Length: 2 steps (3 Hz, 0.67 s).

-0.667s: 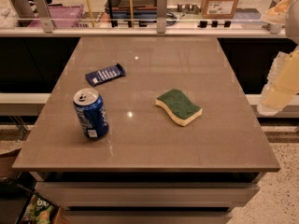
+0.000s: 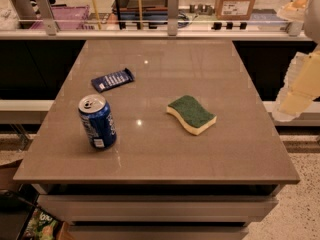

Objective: Pick pepsi can

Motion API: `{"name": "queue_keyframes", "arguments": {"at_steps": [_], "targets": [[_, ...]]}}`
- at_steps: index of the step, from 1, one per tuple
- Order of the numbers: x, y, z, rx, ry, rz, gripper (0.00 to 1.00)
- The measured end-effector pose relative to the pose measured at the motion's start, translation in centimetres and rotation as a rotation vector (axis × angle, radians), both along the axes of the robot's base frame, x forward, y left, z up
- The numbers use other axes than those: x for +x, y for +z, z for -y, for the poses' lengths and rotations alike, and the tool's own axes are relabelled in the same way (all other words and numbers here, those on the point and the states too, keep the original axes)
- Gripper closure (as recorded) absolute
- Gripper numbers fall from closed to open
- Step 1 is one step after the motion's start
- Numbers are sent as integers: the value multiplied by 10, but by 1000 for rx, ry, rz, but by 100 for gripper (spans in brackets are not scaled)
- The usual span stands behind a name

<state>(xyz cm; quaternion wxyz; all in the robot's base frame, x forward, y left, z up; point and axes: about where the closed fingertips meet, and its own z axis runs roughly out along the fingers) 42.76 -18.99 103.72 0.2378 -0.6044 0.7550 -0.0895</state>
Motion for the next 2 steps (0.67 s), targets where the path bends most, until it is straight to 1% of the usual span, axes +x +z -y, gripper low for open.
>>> {"name": "queue_keyframes", "arguments": {"at_steps": [1,2], "targets": [[-3,4,-10,64,33,55,0],[2,-6,-24,193,81,125,0]]}}
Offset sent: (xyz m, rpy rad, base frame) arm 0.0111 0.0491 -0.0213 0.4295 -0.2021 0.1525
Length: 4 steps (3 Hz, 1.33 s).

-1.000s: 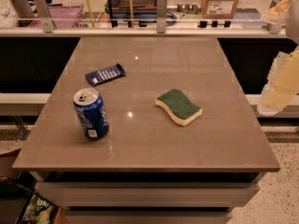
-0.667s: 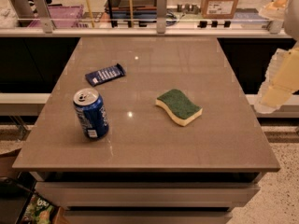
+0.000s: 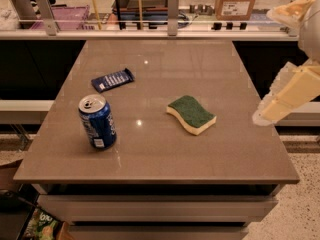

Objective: Pick pepsi can

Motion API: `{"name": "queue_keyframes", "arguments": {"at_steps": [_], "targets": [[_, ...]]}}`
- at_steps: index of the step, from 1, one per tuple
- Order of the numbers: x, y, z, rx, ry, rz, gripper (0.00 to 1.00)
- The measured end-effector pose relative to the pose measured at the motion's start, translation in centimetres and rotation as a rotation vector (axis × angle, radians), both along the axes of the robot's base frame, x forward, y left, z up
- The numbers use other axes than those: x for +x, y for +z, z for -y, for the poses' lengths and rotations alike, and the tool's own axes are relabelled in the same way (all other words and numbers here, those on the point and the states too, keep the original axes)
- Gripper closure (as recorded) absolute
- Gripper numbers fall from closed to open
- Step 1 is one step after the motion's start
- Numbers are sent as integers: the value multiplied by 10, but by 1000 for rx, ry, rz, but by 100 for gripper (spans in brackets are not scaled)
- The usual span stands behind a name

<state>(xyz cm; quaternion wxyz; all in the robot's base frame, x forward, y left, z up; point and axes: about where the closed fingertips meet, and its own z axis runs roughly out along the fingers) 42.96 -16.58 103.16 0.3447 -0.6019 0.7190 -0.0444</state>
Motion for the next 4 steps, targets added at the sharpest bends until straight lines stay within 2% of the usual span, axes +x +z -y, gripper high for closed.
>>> {"name": "queue_keyframes", "arguments": {"at_steps": [2,4], "targets": [[20,-33,-11,253,99,50,0],[27,-48,-38,466,283,62,0]]}}
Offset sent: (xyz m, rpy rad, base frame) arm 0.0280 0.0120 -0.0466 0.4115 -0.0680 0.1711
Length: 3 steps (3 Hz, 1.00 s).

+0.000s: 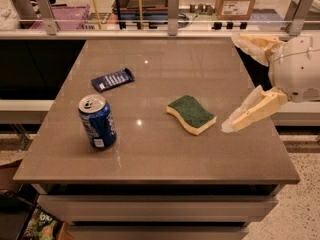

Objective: Pick pepsi can

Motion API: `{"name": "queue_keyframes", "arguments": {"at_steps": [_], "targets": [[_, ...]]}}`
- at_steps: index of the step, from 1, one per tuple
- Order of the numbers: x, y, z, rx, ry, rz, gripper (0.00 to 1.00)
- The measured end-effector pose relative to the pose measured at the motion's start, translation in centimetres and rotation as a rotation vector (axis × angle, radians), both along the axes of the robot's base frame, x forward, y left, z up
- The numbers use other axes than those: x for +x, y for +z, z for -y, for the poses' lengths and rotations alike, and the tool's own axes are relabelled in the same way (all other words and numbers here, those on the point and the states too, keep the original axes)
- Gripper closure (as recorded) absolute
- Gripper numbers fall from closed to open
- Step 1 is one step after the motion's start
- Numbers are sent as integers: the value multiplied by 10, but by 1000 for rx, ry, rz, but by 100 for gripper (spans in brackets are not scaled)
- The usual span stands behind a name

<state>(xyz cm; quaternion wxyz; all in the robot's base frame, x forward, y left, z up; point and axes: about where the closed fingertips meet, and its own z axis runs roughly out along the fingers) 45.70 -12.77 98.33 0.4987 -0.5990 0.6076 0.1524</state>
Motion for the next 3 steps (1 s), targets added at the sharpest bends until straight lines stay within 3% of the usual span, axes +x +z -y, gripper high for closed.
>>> {"name": "queue_keyframes", "arguments": {"at_steps": [1,3], "targets": [[3,-3,-25,71,80,7,0],[9,-17,-73,221,165,-38,0]]}}
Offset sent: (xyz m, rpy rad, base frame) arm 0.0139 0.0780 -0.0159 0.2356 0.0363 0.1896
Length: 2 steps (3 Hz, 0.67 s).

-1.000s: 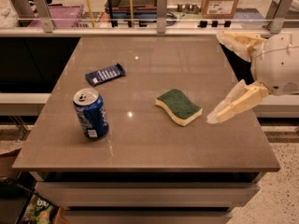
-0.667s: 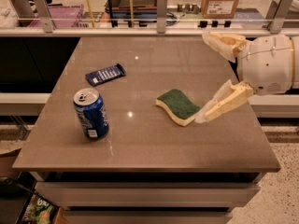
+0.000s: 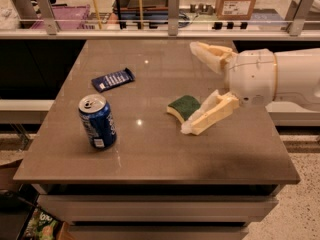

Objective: Pick pepsi can

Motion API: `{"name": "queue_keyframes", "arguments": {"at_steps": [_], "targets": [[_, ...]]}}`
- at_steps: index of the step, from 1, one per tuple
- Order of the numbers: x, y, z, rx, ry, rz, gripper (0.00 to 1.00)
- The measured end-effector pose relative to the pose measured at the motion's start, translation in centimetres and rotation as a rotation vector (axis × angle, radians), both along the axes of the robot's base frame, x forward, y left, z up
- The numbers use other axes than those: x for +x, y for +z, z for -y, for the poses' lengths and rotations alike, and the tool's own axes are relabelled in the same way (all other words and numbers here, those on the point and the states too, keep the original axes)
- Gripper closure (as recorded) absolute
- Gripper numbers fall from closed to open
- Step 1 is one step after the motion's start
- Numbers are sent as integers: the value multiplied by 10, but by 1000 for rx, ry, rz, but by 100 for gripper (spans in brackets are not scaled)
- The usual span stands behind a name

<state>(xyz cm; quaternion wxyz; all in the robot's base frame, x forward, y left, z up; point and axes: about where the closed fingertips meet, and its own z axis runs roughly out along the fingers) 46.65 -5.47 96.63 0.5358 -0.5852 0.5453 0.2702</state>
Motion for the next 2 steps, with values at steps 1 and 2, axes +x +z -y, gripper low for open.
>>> {"name": "queue_keyframes", "arguments": {"at_steps": [1,2], "targets": [[1,-9,-18,78,31,-31,0],[2,-12,-32,123,51,-48,0]]}}
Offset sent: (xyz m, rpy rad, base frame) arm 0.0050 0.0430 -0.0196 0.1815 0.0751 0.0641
